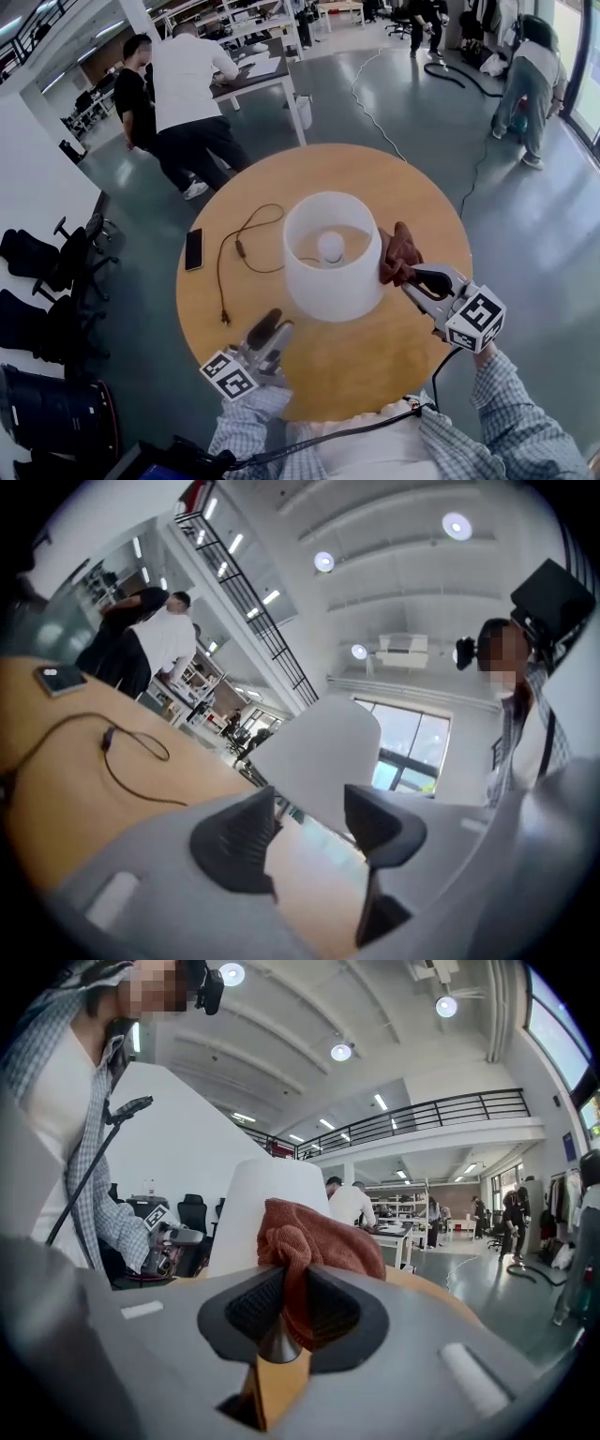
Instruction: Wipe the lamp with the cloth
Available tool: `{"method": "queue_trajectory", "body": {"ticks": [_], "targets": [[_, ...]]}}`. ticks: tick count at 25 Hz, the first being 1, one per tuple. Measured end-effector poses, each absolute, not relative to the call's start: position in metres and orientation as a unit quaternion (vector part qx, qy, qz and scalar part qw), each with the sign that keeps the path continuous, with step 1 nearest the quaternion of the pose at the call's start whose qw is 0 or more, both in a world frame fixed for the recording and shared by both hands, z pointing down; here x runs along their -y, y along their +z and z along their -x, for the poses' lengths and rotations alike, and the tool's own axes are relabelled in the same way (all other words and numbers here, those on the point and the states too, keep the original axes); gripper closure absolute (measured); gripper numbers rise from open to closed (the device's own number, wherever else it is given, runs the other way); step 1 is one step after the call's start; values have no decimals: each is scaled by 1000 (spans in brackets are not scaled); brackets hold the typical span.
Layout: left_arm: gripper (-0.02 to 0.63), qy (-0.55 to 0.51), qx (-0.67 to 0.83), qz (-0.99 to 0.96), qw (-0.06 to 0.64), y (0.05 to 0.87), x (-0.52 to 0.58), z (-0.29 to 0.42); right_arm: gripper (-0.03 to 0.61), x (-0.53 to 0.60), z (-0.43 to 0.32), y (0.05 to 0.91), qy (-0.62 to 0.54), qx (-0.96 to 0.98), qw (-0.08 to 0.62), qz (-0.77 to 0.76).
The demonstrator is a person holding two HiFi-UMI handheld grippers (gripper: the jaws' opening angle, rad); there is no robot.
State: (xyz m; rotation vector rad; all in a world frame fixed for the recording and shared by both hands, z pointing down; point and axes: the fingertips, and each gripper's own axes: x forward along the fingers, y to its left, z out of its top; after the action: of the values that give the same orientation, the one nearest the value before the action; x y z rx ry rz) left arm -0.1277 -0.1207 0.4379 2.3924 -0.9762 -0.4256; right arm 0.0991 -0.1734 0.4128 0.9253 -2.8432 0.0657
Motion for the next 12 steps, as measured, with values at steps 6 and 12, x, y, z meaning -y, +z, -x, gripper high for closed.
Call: {"method": "queue_trajectory", "body": {"ticks": [6,12], "targets": [[387,-1,351,-928,123,405,142,126,509,176,-98,419,34,940,83,-329],[357,141,299,-944,-23,368,150,99,509,176,-98,421,43,934,86,-345]]}}
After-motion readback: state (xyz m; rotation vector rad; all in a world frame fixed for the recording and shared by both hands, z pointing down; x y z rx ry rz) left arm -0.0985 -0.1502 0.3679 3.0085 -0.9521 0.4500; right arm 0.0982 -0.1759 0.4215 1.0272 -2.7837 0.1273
